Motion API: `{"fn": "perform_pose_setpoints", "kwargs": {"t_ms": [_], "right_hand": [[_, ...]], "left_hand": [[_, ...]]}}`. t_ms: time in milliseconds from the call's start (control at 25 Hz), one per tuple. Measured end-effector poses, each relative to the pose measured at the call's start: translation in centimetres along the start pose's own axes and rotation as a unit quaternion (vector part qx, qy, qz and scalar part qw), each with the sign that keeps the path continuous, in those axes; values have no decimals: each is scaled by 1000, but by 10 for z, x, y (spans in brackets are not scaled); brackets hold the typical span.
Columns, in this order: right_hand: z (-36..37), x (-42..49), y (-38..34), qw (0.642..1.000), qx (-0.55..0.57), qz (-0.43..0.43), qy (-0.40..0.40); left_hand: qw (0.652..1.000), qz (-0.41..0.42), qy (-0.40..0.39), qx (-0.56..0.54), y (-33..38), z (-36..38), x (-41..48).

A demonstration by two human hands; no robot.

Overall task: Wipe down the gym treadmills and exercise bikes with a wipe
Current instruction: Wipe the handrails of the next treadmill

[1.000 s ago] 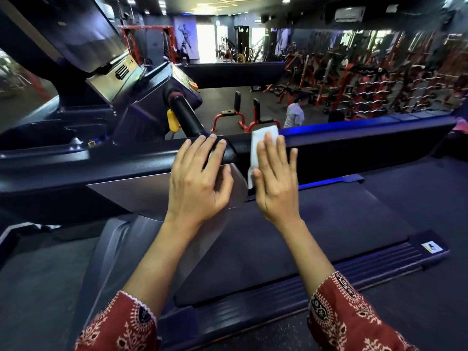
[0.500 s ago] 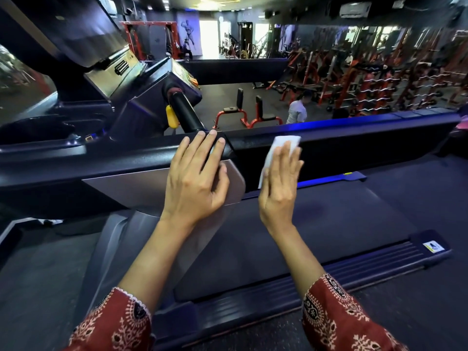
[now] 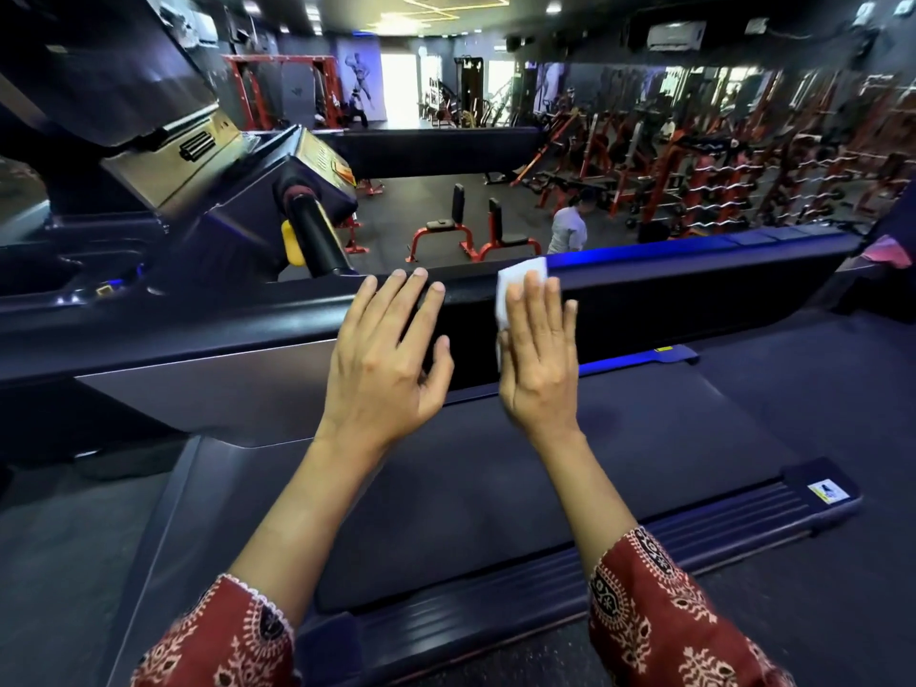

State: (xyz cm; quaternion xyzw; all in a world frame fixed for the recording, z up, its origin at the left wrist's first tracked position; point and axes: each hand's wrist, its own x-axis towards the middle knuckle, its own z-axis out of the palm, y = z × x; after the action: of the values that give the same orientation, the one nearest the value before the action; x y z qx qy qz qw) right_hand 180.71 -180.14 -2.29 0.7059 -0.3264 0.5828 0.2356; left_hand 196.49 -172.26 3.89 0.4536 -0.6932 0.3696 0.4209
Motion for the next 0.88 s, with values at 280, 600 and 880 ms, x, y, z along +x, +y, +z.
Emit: {"fn": "perform_pose_setpoints", "kwargs": {"t_ms": [280, 600, 880], "right_hand": [[-17, -13, 26, 997, 14, -37, -61], [-30, -19, 42, 996, 4, -26, -82], [-33, -4, 35, 992, 76, 88, -54]], "left_hand": [[1000, 6, -1, 17, 21, 18, 13], [1000, -2, -16, 7, 43, 35, 18], [1000, 24, -16, 12, 40, 43, 23]]}}
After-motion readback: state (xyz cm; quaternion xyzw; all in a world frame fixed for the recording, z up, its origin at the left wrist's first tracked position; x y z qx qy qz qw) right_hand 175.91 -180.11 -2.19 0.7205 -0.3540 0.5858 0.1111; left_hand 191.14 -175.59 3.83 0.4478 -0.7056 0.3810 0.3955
